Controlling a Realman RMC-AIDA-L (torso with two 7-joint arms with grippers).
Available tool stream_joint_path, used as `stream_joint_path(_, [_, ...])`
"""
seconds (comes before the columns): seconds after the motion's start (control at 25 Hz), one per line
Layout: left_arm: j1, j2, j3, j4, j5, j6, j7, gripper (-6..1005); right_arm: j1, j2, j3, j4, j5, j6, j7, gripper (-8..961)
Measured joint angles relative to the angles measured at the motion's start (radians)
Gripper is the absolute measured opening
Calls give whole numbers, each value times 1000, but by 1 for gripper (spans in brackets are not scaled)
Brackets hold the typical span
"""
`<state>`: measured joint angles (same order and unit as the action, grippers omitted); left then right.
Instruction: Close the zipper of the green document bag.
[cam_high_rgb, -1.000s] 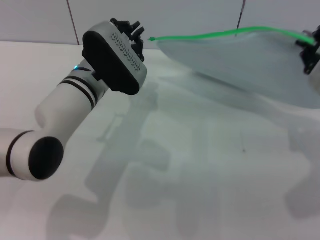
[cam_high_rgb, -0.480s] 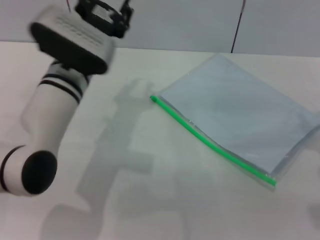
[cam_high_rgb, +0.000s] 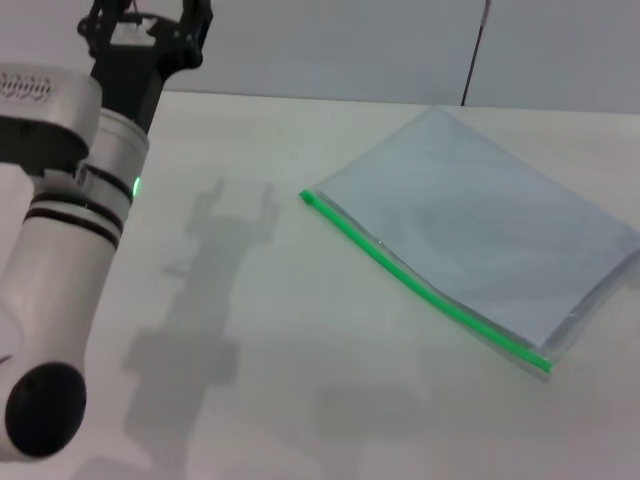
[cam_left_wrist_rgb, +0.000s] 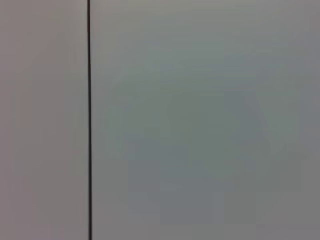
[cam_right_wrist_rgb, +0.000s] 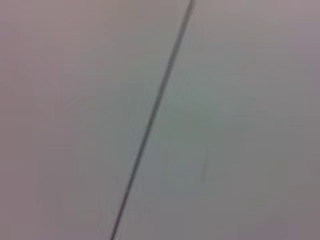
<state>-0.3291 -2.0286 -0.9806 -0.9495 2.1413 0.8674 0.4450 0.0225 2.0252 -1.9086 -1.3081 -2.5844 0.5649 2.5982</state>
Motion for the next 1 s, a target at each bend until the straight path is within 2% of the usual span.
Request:
stream_joint_path(0.16, [32, -3, 8, 0, 1, 7, 6, 650, 63, -1, -82, 211, 119, 240, 0, 549])
stream_joint_path(0.32, [42, -6, 10, 25, -9, 8, 32, 648, 134, 1, -172, 356, 289, 376, -1, 546])
stream_joint_path(0.52, [42, -8, 16, 53, -12, 9, 36, 645, 164, -1, -256, 376, 418, 391, -17, 544])
stream_joint_path(0.8, [43, -8, 17, 78, -12, 13, 36, 644, 165, -2, -280, 372, 429, 387, -18, 545])
stream_joint_path(1.0, [68, -6, 19, 79, -12, 50, 36, 644, 166, -1, -293, 373, 430, 384, -16, 543])
